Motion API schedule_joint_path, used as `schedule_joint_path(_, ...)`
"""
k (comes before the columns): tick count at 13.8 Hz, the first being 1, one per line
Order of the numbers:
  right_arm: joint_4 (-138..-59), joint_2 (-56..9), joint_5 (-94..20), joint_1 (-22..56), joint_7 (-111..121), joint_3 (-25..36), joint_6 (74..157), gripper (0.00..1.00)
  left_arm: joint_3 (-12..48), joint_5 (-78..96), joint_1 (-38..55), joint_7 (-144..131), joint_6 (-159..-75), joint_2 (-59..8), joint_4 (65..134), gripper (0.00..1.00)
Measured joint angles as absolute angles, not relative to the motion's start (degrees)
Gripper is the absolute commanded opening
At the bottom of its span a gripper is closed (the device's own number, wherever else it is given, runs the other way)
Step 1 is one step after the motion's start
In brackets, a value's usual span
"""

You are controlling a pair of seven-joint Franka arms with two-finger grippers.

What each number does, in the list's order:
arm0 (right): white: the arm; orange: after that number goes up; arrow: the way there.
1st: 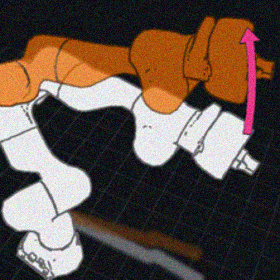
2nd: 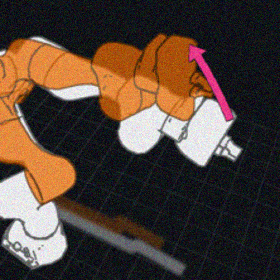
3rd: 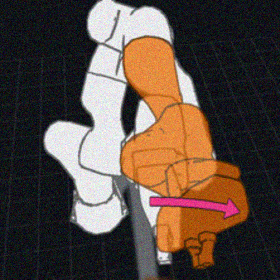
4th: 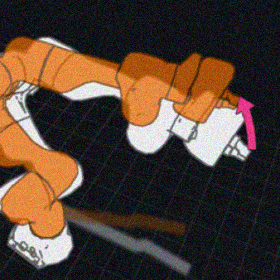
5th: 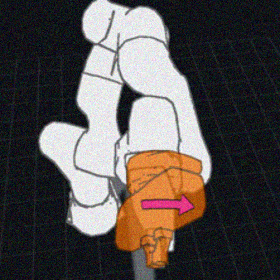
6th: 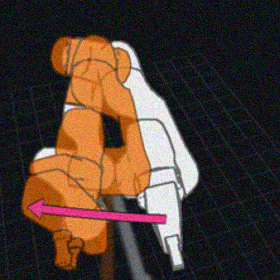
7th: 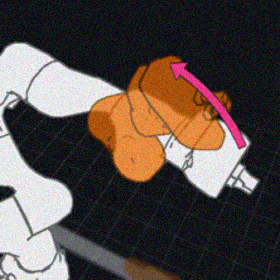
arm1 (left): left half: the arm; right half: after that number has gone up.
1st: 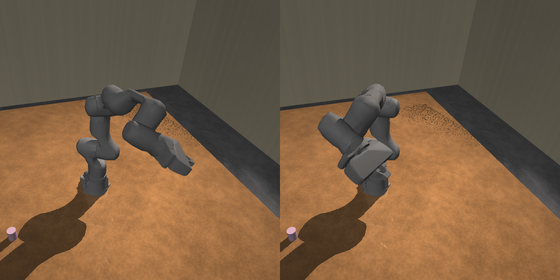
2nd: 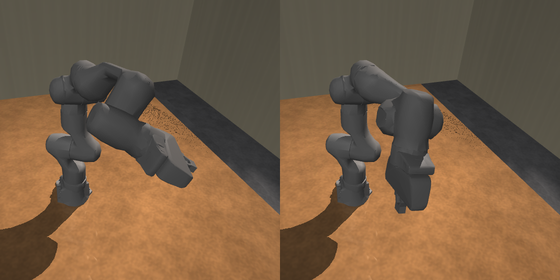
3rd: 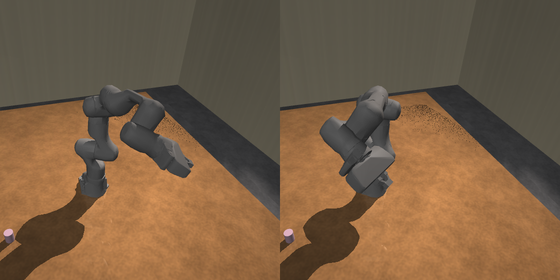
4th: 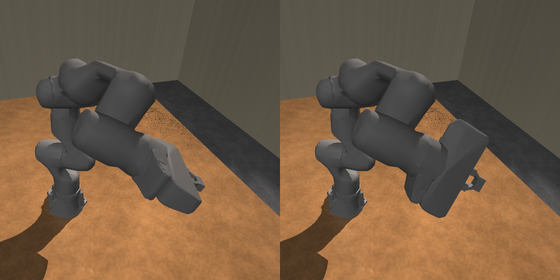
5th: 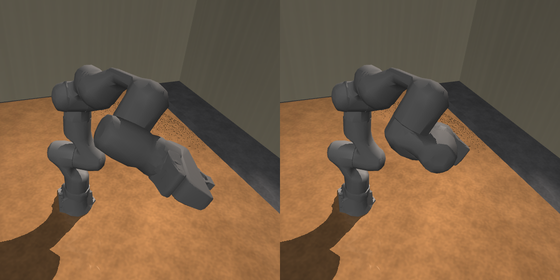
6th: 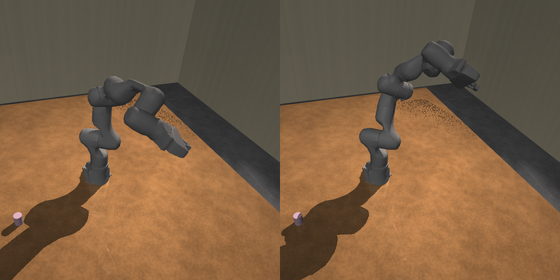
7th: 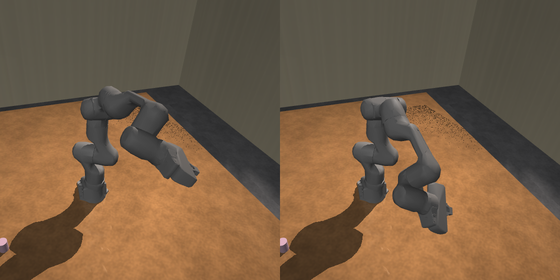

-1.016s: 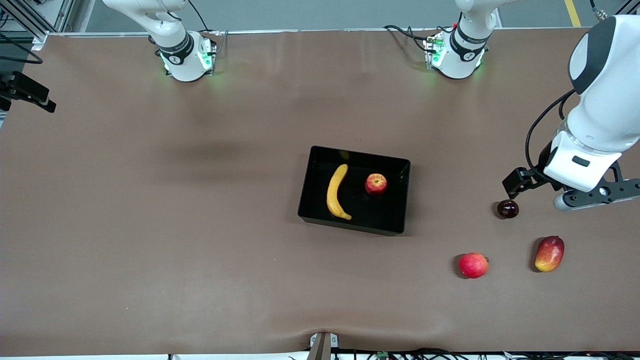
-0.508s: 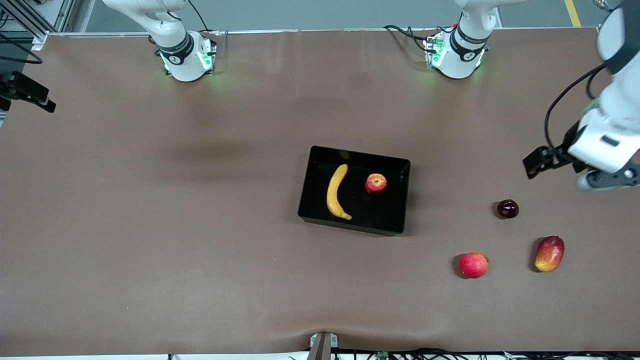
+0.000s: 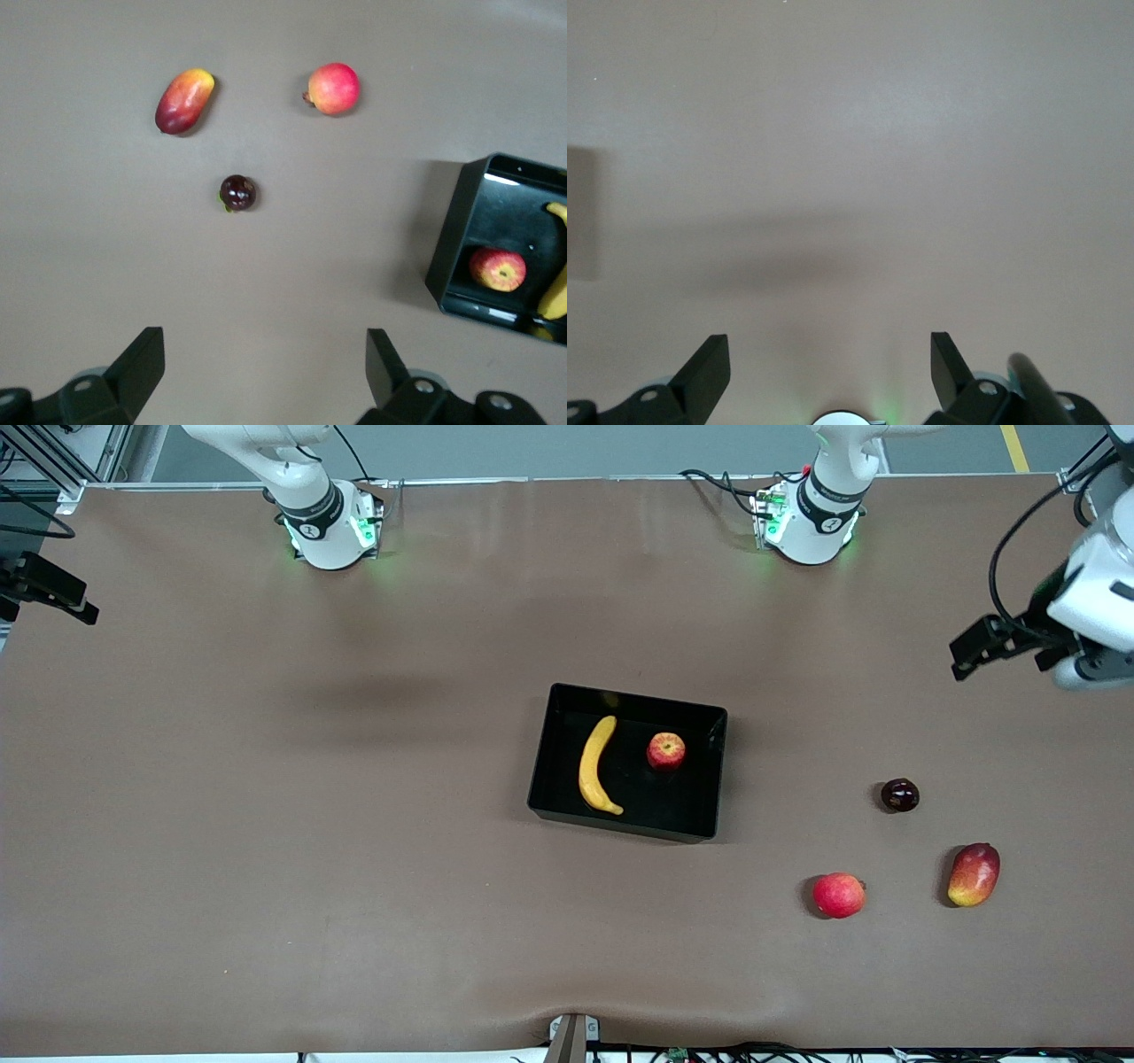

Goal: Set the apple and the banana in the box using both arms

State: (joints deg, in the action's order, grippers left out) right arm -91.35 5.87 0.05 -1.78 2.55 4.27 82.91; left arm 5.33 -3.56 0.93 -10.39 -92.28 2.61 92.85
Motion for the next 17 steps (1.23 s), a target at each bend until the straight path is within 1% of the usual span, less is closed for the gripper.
schedule_joint_path(2, -91.3, 5.9, 0.1, -1.8, 2.5, 4.3, 82.9, 1.0, 3.0, -2.7, 3.0, -9.0, -92.3, 5.3, 95.2, 1.0)
schedule_joint_path(5, -91.3, 5.9, 0.1, -1.8, 2.5, 4.3, 82.9, 1.0, 2.0, -2.5, 3.6, -7.9, -92.3, 7.2, 96.9, 1.0)
schedule_joint_path(17, -91.3, 5.9, -0.1, -1.8, 2.5, 4.3, 82.9, 1.0, 2.1, -2.2, 4.4, -7.9, -92.8, 5.7, 95.6, 1.0)
